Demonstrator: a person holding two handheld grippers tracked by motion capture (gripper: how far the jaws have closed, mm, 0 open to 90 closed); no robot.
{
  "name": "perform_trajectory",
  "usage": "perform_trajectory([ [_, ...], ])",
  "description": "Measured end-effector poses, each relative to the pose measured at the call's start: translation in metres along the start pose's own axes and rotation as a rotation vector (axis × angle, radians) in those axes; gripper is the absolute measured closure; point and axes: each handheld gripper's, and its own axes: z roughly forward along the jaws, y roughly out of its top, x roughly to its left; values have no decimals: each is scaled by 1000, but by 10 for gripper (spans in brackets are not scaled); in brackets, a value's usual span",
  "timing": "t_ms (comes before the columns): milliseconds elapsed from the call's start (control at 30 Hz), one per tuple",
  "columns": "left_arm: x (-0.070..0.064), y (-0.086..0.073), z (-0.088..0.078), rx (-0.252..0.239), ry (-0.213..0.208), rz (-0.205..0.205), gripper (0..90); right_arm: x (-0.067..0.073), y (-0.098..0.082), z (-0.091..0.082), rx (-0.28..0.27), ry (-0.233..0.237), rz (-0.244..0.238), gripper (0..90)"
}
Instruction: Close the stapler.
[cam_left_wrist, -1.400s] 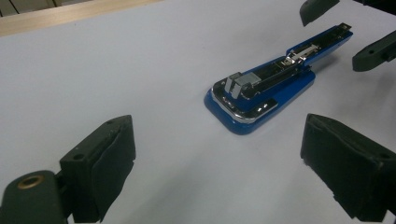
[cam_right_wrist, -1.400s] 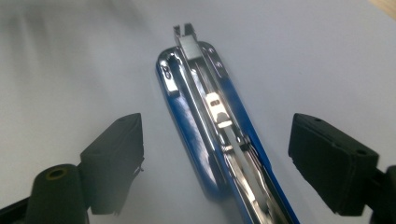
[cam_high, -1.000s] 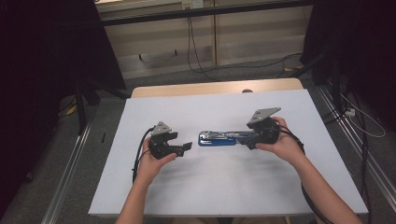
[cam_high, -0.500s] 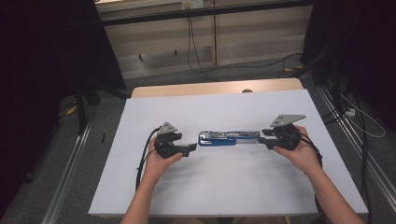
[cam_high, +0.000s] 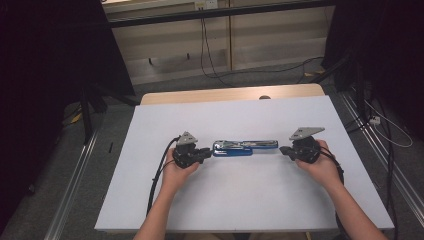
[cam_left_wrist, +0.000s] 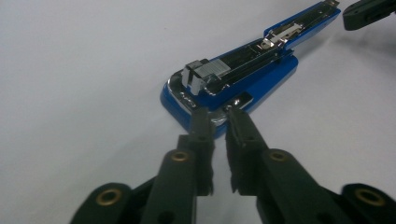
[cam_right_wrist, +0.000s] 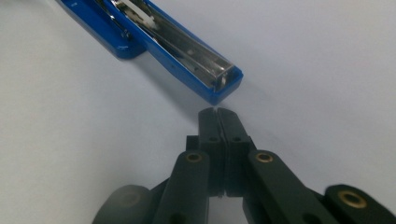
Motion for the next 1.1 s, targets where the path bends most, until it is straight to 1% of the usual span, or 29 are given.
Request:
perform_trajectory([
  [33, -1, 0, 1, 0, -5, -7, 861, 0, -1, 2, 4, 0, 1, 900],
  [100, -1, -1, 4, 12, -9, -5, 891, -1, -1, 6, 13, 0, 7, 900],
  [167, -2, -1, 6, 14, -13, -4, 900, -2, -1, 7, 10, 3, 8, 900],
  [200, -2, -1, 6, 16, -11, 3, 900, -2, 0, 8, 6, 3, 12, 900],
  [267, -2, 0, 7, 16, -3, 1, 900, -2, 1, 8, 5, 4, 15, 900],
  [300, -2, 0, 8, 15, -6, 0, 900, -3, 1, 9, 6, 4, 15, 900],
  [333, -2, 0, 8, 12, -1, 7, 900, -3, 0, 9, 3, 5, 13, 900],
  [367, -2, 0, 10, 14, 3, 0, 900, -3, 0, 10, 4, 7, 14, 900],
  [433, -2, 0, 12, 14, 0, 0, 900, -4, 0, 10, 2, 7, 14, 900],
  [567, -2, 1, 15, 5, 8, 6, 900, -5, 0, 10, 2, 7, 21, 900],
  [600, -2, 2, 16, 11, 8, 10, 900, -5, 0, 10, 2, 7, 21, 900],
  [633, -2, 2, 16, 3, 12, 10, 900, -5, 0, 10, 1, 6, 18, 900],
  [767, -4, 3, 19, 3, 6, 12, 900, -5, 0, 10, 1, 9, 17, 900],
  [933, -4, 4, 20, 1, 11, 25, 900, -4, 1, 11, 4, 16, 13, 900],
  [1033, -5, 6, 21, -20, 10, 21, 900, -4, 1, 11, 3, 18, 13, 900],
  [1100, -6, 6, 22, -18, 10, 37, 900, -4, 0, 11, 2, 21, 17, 900],
])
